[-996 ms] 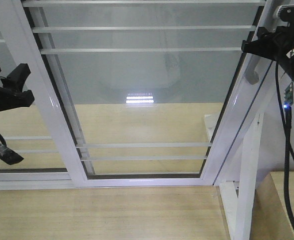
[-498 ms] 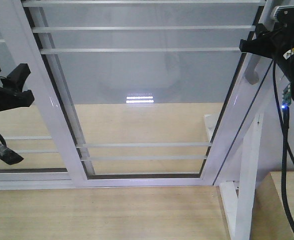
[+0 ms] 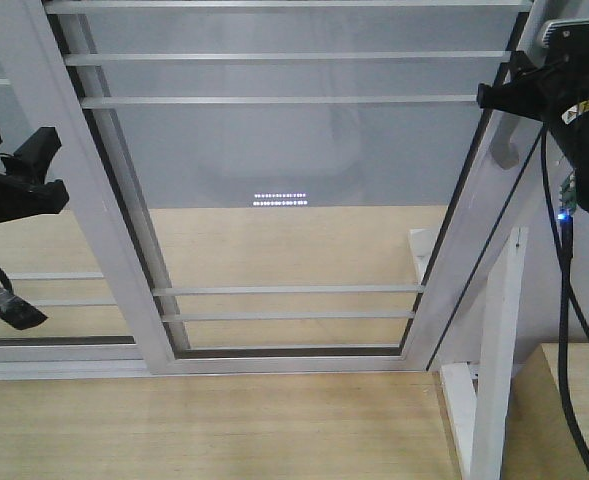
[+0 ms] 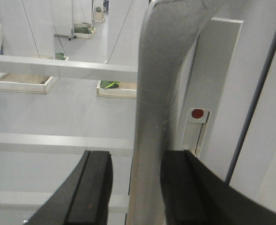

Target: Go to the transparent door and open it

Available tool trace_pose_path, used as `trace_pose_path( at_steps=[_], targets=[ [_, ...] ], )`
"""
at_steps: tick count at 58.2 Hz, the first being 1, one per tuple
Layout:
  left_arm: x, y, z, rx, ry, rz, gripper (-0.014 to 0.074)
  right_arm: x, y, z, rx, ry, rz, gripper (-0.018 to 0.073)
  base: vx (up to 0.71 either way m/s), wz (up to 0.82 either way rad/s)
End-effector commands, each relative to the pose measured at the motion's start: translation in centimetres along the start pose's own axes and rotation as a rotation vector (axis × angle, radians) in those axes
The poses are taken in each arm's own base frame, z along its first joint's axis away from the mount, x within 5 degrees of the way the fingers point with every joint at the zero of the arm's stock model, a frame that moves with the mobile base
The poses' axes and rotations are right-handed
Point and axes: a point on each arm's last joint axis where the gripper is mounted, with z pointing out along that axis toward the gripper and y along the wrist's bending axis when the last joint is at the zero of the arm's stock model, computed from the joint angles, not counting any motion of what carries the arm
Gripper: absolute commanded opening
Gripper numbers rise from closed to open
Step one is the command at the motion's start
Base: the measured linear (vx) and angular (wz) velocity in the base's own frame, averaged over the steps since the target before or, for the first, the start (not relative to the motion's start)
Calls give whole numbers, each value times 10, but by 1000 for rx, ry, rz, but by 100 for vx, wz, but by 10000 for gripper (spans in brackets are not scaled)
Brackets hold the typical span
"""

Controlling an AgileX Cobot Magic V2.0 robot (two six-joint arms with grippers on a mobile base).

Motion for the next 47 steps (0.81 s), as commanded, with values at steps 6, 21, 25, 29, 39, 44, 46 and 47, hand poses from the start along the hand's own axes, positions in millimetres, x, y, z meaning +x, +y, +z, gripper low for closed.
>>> trace_pose_path(
  at_steps=[6,21,25,29,39,44,46,47],
  targets=[
    [-22,-2,0,9,-131,-11,512,-34,-7,-4,45,-181,-6,350,0,0],
    [-22,-2,0,9,-131,-11,512,-25,-6,2,55,-202,-24,350,0,0],
    [-22,-2,0,9,-131,-11,512,-22,-6,4,59,-216,-25,350,0,0],
    [-22,-2,0,9,-131,-11,512,-20,-6,5,65,-224,-23,350,0,0],
    [-22,-2,0,9,-130,-11,512,-11,-8,10,86,-215,-3,350,0,0],
    [-22,-2,0,9,-130,-11,512,-10,-8,14,88,-215,-2,350,0,0],
    [-21,-2,0,9,-127,-11,512,-11,-8,17,88,-220,-1,350,0,0],
    [-21,-2,0,9,-127,-11,512,-11,-8,18,88,-218,0,350,0,0]
  ],
)
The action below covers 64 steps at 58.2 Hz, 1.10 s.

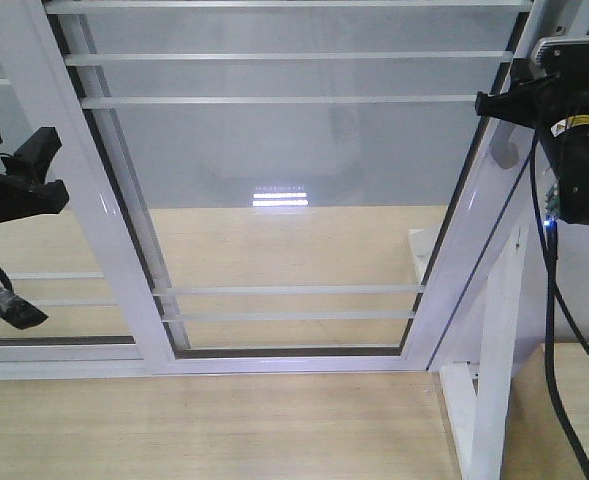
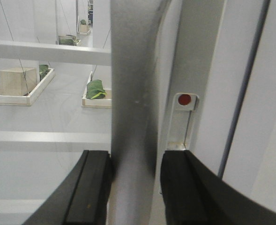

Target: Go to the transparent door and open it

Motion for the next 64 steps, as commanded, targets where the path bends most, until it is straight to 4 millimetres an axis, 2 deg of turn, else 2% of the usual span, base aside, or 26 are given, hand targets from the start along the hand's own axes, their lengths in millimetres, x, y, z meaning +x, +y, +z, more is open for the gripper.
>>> trace_pose_path(
  at_steps=[1,9,22,41,64],
  targets=[
    [-21,-2,0,9,-127,-11,512,-36,-5,4,28,-172,4,350,0,0],
    [-18,-2,0,7,-95,-11,512,-42,-4,13,19,-171,14,350,0,0],
    [-17,-2,0,6,-83,-11,512,-41,3,14,-11,-154,7,350,0,0],
    [-17,-2,0,6,-84,-11,512,-48,56,5,-180,-211,-68,350,0,0],
    [-18,-2,0,6,-87,-11,512,-51,98,-7,-287,-227,-58,350,0,0]
  ],
)
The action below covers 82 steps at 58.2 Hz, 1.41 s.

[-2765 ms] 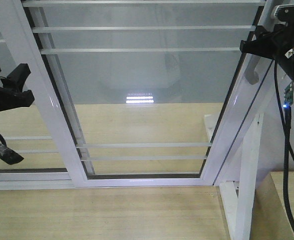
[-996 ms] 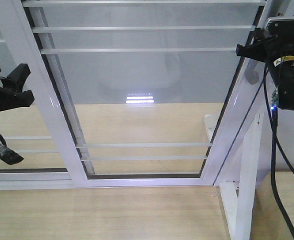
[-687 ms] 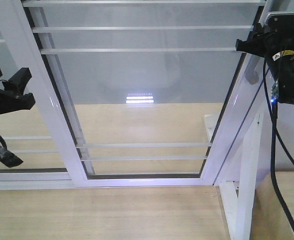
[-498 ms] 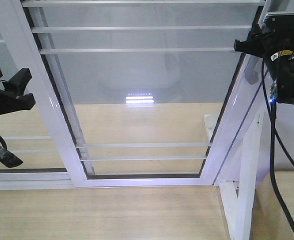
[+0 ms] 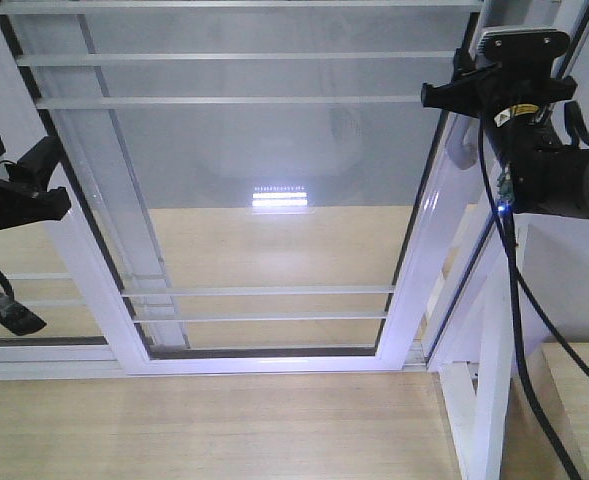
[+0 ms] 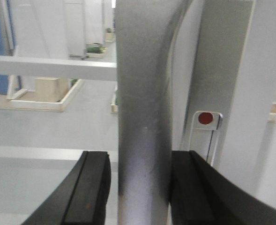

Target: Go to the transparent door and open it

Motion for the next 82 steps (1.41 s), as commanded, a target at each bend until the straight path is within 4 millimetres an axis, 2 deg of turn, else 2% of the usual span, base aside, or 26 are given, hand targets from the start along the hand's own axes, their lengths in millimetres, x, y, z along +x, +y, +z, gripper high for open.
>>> trace_pose_path(
  at_steps=[1,12,21,42,56,72,82],
  targets=[
    [-22,-2,-1,9,-132,-11,512,-42,35,-8,-150,-190,-93,350,0,0],
    [-22,-2,-1,9,-132,-11,512,-43,54,-12,-196,-194,-91,350,0,0],
    [-22,-2,-1,9,-132,-11,512,-43,61,-13,-214,-196,-89,350,0,0],
    [-22,-2,-1,11,-132,-7,512,-42,58,-13,-184,-184,-64,350,0,0],
    [-18,-14,1,119,-121,135,512,-52,50,-16,-115,-177,-34,349,0,0],
    [-1,-26,28,224,-171,39,512,-59,48,-19,-100,-185,-46,329,0,0],
    [7,-28,58,238,-143,35,512,-57,48,-19,-100,-167,-42,329,0,0]
  ],
)
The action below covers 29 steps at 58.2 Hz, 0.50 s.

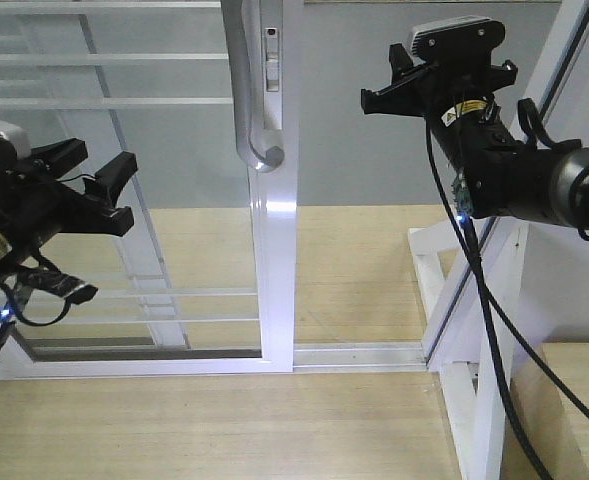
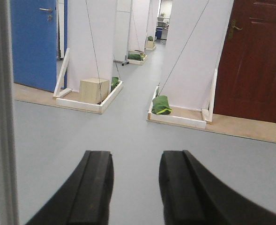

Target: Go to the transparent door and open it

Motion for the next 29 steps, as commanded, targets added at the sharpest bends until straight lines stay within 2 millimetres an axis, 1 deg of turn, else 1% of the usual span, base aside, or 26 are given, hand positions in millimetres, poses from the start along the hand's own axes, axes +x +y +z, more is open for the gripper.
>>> trace_pose_path(
  at_steps=[1,15,20,29],
  targets=[
    [-23,-1,16,28,-141,-8,512,-36,-5,-4,22,-145,-5,329,0,0],
    [-38,-8,68,74,-179,6,512,-36,-5,-4,22,-144,-12,329,0,0],
    [-44,-12,84,88,-190,11,512,-36,-5,-4,24,-144,-25,329,0,0],
    [-50,-10,110,76,-173,14,512,-36,-5,-4,24,-144,-25,329,0,0]
  ],
)
